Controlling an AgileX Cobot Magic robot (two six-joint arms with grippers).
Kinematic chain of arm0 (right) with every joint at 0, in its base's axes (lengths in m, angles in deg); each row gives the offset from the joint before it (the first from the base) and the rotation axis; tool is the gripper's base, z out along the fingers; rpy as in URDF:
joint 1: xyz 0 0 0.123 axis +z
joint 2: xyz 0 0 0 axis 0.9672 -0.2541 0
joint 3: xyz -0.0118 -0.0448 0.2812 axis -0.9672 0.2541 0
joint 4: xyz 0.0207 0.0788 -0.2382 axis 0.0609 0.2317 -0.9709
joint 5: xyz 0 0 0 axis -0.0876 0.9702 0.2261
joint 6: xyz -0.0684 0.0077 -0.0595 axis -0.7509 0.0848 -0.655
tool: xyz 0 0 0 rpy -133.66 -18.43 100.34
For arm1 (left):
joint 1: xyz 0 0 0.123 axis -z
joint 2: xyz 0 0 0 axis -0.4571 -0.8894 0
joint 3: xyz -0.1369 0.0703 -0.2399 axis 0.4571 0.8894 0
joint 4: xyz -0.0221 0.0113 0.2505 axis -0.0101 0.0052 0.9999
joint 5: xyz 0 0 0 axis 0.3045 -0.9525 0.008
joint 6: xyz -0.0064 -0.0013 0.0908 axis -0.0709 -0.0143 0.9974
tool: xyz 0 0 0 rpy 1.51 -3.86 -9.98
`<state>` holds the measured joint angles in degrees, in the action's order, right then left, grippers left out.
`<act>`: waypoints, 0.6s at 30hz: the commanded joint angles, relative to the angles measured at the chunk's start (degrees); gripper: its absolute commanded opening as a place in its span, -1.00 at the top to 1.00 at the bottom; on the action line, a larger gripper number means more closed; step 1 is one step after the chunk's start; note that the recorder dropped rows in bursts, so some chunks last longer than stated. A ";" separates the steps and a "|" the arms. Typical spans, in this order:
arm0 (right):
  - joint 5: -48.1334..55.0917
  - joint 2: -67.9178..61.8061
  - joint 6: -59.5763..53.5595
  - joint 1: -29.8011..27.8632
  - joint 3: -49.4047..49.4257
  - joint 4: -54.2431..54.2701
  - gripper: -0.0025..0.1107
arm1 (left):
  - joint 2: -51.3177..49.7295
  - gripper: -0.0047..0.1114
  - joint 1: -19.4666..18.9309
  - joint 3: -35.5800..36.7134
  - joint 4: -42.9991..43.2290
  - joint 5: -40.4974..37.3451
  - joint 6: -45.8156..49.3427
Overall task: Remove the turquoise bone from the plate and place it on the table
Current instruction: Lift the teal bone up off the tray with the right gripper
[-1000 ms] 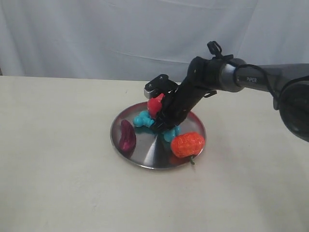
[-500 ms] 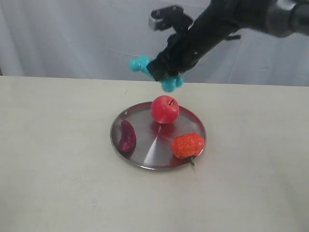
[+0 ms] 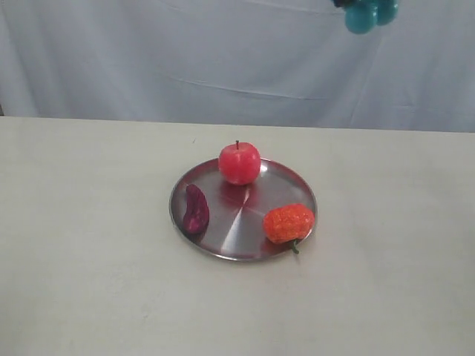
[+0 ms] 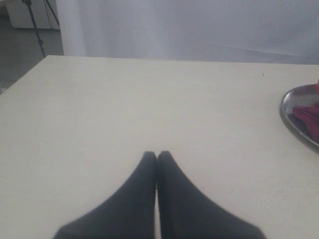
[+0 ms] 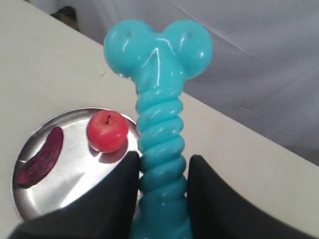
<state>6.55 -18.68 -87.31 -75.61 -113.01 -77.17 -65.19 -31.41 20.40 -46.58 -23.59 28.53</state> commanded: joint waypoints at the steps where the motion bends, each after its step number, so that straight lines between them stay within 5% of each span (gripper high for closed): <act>1: 2.93 1.40 7.70 -0.20 -0.54 -8.71 0.96 | 0.07 0.92 -0.26 0.15 -0.27 0.31 -0.24; 12: 7.53 -8.36 10.59 -7.86 -0.43 -5.20 0.96 | 0.07 0.92 -0.26 0.15 -0.27 0.31 -0.24; 18: 1.69 -15.52 10.43 -8.14 4.52 -3.88 0.96 | 0.07 0.92 -0.26 0.15 -0.27 0.31 -0.24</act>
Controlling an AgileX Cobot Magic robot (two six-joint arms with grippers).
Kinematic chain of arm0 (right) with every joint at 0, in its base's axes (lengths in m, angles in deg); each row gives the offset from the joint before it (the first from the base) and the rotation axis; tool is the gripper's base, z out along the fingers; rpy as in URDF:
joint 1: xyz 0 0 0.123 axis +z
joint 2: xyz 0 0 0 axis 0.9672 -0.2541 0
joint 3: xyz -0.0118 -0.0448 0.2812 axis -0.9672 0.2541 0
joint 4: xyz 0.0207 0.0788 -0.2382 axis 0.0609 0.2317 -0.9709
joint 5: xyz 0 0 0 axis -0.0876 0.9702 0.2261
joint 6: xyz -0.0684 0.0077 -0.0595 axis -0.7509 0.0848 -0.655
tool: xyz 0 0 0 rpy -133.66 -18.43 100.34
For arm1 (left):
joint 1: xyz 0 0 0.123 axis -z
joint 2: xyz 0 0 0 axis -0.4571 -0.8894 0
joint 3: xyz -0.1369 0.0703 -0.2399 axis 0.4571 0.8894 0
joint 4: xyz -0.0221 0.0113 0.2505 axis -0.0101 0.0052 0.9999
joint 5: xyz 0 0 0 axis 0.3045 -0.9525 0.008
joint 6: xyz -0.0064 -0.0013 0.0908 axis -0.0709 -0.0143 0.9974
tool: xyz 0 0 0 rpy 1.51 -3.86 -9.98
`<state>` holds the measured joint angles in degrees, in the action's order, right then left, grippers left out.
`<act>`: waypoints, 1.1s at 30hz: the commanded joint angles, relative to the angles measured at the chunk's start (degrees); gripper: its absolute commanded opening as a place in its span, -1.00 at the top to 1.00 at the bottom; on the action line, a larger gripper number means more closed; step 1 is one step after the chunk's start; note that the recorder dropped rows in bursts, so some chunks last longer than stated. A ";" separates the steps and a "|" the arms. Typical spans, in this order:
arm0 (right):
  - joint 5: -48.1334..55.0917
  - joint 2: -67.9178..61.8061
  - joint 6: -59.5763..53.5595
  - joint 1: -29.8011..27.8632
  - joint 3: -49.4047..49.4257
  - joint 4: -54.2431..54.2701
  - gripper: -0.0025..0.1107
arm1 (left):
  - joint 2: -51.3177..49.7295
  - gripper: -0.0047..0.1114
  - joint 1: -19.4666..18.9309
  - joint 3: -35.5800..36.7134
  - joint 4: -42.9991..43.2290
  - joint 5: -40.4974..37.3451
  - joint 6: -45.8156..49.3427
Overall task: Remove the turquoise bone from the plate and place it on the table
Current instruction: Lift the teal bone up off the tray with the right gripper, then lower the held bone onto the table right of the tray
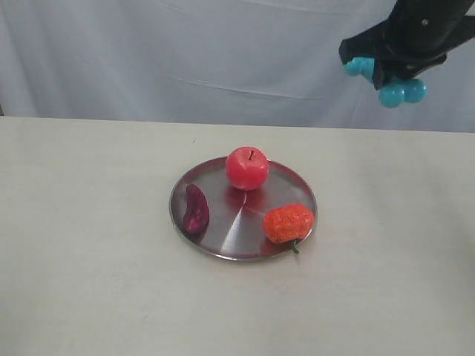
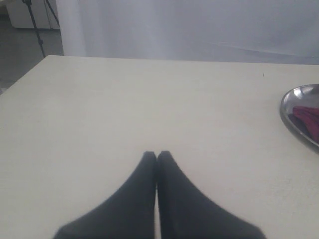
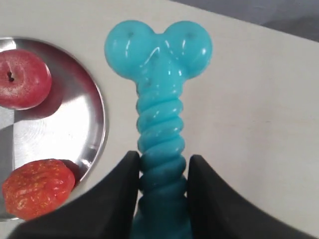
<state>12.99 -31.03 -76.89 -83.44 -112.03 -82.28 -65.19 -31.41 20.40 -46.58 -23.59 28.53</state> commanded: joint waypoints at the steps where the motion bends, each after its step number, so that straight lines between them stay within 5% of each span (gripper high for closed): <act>1: -7.16 -4.35 0.01 -0.32 5.29 1.95 0.96 | 0.07 0.92 -0.26 0.15 -0.27 0.31 -0.24; 10: -20.72 -11.80 3.57 -0.32 15.39 2.38 0.96 | 0.07 0.92 -0.26 0.15 -0.27 0.31 -0.24; 33: -21.48 -20.89 9.81 -0.32 16.88 -3.71 0.93 | 0.07 0.92 -0.26 0.15 -0.01 0.31 -0.24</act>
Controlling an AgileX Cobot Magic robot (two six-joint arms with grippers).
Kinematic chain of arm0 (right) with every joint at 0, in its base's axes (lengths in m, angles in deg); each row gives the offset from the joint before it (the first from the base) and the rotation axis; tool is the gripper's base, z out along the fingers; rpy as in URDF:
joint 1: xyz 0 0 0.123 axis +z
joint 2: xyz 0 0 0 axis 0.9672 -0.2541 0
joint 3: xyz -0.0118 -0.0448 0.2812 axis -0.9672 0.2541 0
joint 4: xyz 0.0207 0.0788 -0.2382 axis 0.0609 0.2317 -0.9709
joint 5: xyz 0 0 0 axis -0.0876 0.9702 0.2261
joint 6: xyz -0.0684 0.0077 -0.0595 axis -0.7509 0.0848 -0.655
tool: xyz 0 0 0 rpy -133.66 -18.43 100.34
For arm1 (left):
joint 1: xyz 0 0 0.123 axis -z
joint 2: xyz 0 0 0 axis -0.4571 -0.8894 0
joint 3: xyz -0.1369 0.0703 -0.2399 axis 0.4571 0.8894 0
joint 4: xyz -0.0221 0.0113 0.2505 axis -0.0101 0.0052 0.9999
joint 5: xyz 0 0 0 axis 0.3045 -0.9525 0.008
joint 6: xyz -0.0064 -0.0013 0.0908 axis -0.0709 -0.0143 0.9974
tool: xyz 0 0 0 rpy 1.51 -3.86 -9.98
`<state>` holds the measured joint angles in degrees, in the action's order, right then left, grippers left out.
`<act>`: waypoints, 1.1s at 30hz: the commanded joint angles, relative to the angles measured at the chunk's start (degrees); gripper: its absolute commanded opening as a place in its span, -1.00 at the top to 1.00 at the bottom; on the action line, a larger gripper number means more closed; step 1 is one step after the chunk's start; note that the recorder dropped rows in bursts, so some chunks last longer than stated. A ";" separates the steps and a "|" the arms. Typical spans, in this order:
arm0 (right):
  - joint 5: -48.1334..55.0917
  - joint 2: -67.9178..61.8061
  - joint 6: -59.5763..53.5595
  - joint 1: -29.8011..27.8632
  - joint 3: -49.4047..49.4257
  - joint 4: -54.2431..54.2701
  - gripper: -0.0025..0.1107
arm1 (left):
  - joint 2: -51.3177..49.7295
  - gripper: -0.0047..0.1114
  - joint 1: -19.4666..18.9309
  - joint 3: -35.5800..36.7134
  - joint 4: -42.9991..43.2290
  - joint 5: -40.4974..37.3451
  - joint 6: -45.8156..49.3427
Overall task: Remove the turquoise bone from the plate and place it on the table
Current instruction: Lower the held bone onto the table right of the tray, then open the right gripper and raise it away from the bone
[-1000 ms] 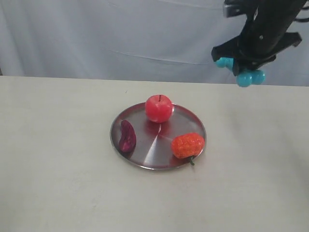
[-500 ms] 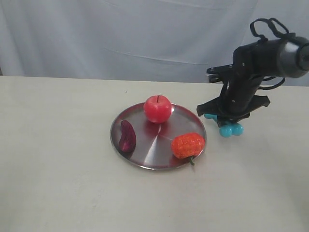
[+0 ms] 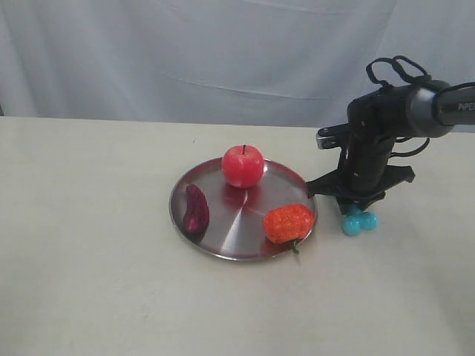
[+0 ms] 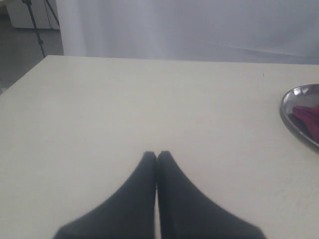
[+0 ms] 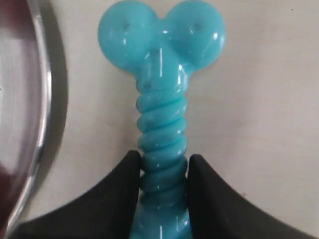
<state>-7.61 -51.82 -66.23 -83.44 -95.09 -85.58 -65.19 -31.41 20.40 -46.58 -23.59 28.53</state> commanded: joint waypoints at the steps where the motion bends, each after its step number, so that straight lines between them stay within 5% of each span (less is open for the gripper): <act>1: -0.89 -0.10 -1.24 -0.32 -0.06 -0.40 0.86 | 0.07 0.92 -0.26 0.15 -0.01 0.31 -0.24; 8: 1.47 -0.10 -3.30 -0.32 -0.06 -0.27 -0.05 | 0.07 0.92 -0.26 0.15 -0.01 0.31 -0.24; 21: 10.94 16.77 -6.94 -0.32 -4.42 -0.25 -0.08 | 0.07 0.92 -0.26 0.15 -0.01 0.31 -0.24; 24: 10.82 24.86 -7.54 -0.32 -4.42 -0.25 0.06 | 0.07 0.92 -0.26 0.15 -0.01 0.31 -0.24; 29: 10.71 38.01 -7.54 -0.32 -4.32 -0.13 0.90 | 0.07 0.92 -0.26 0.15 -0.01 0.31 -0.24; 33: 7.96 47.60 -7.42 -0.22 -1.68 -0.01 0.96 | 0.07 0.92 -0.26 0.15 -0.01 0.31 -0.24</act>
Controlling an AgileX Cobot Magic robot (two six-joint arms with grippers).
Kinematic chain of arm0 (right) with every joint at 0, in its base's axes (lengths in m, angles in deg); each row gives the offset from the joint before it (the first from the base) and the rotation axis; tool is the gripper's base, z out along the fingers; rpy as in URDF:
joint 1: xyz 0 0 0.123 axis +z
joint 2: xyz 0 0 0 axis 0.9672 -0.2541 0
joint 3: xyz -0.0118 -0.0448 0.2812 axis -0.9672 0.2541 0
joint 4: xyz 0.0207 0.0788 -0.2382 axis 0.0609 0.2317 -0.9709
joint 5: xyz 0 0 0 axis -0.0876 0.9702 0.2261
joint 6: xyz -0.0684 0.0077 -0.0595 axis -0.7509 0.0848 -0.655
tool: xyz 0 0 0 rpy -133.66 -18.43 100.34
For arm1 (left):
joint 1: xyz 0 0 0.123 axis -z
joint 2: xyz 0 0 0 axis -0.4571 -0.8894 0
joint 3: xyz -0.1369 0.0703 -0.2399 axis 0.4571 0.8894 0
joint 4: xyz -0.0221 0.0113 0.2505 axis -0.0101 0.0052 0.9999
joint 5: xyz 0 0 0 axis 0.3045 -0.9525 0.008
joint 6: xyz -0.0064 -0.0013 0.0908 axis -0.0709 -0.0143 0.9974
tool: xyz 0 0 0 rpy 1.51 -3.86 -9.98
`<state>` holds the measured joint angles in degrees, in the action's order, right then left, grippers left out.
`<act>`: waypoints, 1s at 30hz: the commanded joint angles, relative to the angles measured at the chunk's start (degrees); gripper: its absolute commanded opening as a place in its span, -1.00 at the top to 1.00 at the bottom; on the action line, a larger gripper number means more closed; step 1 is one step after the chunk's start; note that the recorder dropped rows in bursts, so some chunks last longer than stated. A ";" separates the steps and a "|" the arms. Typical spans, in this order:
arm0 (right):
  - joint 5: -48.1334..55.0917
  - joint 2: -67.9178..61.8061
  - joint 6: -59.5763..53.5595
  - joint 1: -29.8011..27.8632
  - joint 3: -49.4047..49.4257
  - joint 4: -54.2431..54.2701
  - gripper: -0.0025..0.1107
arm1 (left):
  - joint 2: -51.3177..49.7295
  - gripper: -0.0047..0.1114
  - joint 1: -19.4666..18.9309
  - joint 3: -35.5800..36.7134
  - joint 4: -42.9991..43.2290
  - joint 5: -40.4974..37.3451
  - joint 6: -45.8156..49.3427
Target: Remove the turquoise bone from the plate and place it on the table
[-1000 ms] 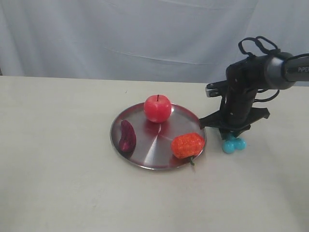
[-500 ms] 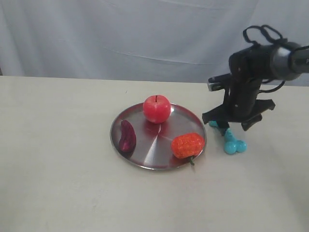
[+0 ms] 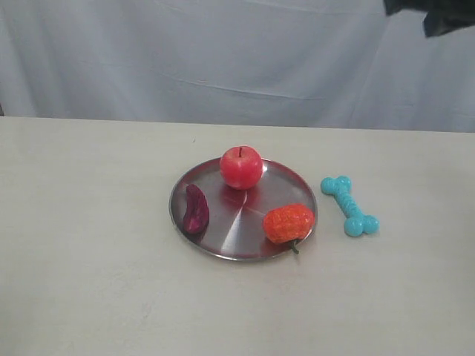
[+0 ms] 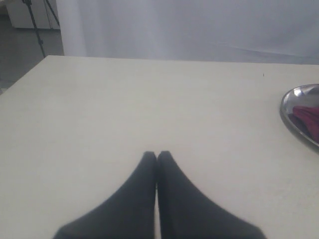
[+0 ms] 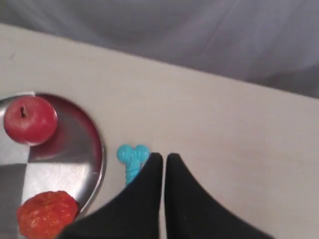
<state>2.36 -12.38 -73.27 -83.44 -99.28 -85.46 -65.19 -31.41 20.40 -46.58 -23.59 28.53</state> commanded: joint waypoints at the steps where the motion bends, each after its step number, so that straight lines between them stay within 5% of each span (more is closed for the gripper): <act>1: -3.63 11.01 -0.37 -0.22 4.15 -0.14 0.96 | 0.07 0.92 -0.26 0.15 -0.01 0.31 -0.24; 13: -33.58 46.69 0.07 -0.22 34.69 -2.24 0.96 | 0.07 0.92 -0.26 0.15 -0.01 0.31 -0.24; 30: -32.62 63.25 0.07 -0.22 45.12 -2.24 0.96 | 0.07 0.92 -0.26 0.15 -0.24 0.31 -0.24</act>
<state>-30.50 50.13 -73.27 -83.44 -54.32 -86.99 -65.19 -31.41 20.40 -46.58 -23.59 28.53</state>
